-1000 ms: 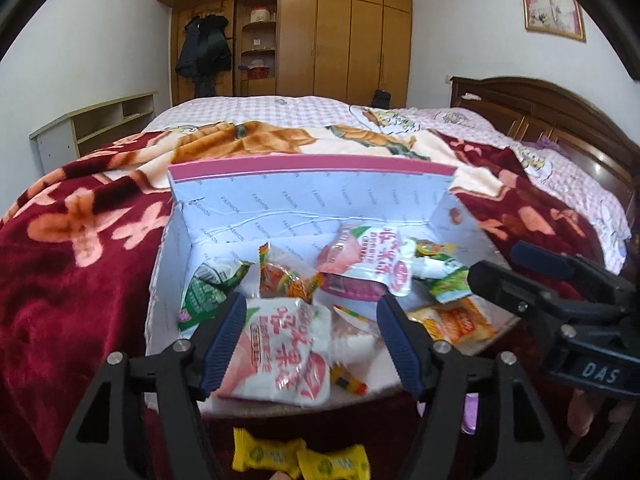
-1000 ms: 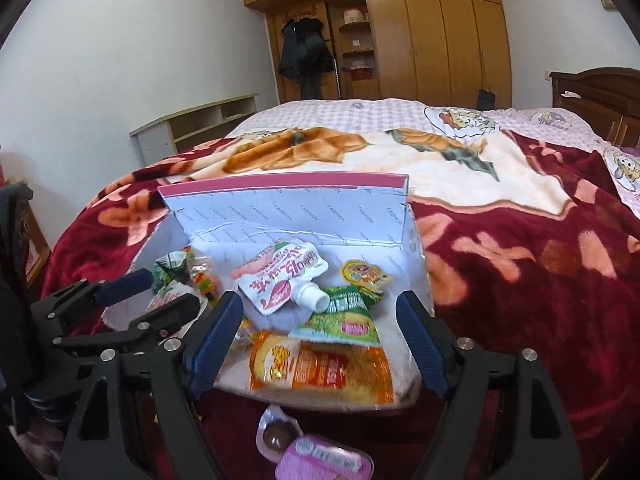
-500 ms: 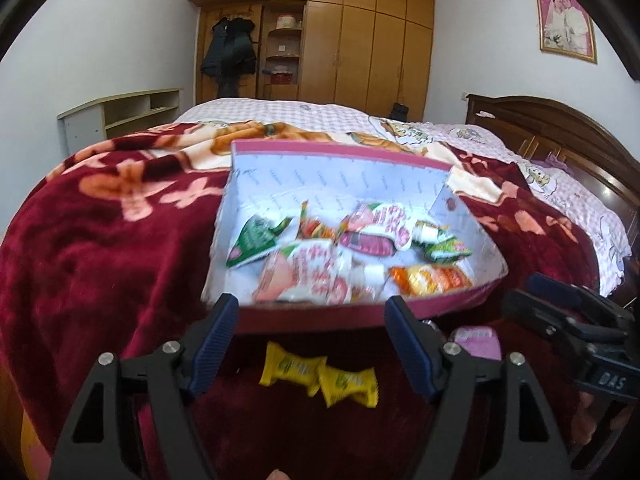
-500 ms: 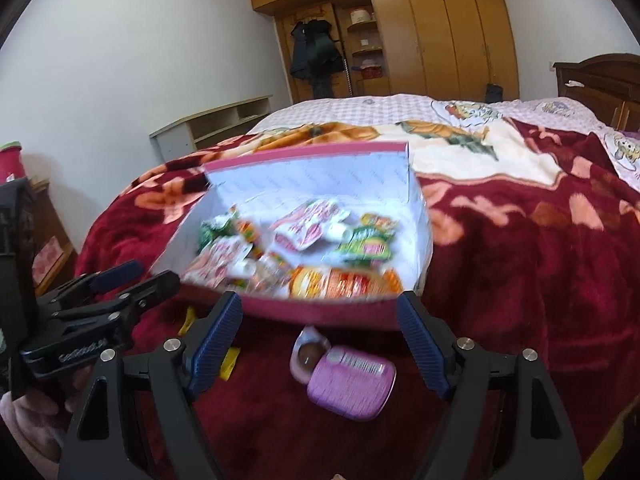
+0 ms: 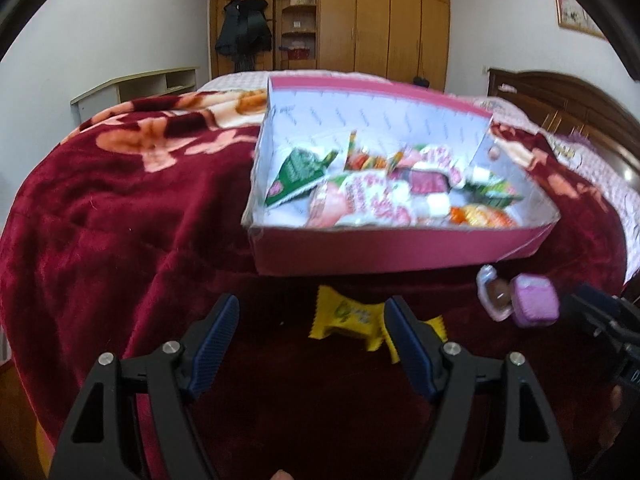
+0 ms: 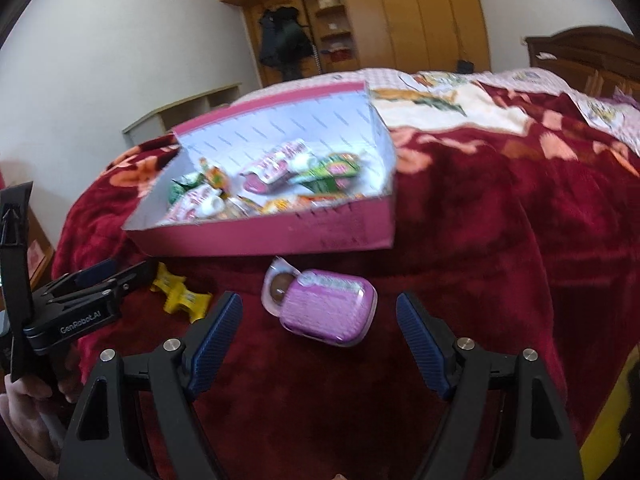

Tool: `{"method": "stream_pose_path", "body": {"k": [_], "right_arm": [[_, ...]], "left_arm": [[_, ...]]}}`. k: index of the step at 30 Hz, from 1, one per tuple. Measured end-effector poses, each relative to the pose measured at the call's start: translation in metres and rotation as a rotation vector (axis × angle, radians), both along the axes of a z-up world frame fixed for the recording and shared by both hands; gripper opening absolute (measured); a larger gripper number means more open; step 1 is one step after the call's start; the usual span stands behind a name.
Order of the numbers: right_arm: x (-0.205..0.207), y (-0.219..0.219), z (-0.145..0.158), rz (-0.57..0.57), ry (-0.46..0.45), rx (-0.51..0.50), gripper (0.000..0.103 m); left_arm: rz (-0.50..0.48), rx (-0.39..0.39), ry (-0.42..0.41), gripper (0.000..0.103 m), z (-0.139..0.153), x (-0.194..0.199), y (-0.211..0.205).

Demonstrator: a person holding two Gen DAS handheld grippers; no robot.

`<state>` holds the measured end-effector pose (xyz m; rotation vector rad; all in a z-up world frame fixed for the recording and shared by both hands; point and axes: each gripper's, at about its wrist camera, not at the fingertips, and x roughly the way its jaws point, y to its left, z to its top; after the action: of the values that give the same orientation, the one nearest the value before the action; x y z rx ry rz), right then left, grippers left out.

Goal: Organize snacks
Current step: 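Withdraw the left tool toward the yellow candies while the right tool moves to the purple tin, then grasp a yellow wrapped candy with the left tool while the right tool grasps the purple tin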

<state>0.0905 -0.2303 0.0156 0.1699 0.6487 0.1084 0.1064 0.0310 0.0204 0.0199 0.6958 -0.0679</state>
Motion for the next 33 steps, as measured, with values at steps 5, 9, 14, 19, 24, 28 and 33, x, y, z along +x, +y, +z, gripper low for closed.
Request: {"method": "stream_pose_path", "body": {"k": [5,9,14,19,24,28,33], "right_arm": [[0.005,-0.003,-0.013,-0.035,0.031,0.007,0.081],[0.007,0.000,-0.016,-0.042,0.022,-0.006,0.081],[0.009,0.006,-0.020,-0.034,0.015,-0.019,0.081],[0.014,0.010,-0.027,-0.036,0.021,-0.032,0.081],[0.016,0.001,-0.031,-0.035,0.027,0.030,0.081],[0.017,0.004,-0.033,-0.040,0.032,0.013,0.081],[0.019,0.005,-0.033,-0.051,0.041,0.007,0.081]], "left_arm": [[-0.016,0.030,0.021,0.079,-0.012,0.008,-0.002],[-0.031,0.060,0.016,0.079,-0.020,0.014,-0.007],[-0.028,0.057,0.018,0.080,-0.025,0.015,-0.008],[-0.033,0.056,-0.007,0.070,-0.022,0.010,-0.011],[-0.028,0.055,0.011,0.063,-0.026,0.016,-0.011],[-0.009,0.065,0.009,0.065,-0.028,0.015,-0.011],[0.003,0.072,0.020,0.069,-0.033,0.018,-0.011]]}}
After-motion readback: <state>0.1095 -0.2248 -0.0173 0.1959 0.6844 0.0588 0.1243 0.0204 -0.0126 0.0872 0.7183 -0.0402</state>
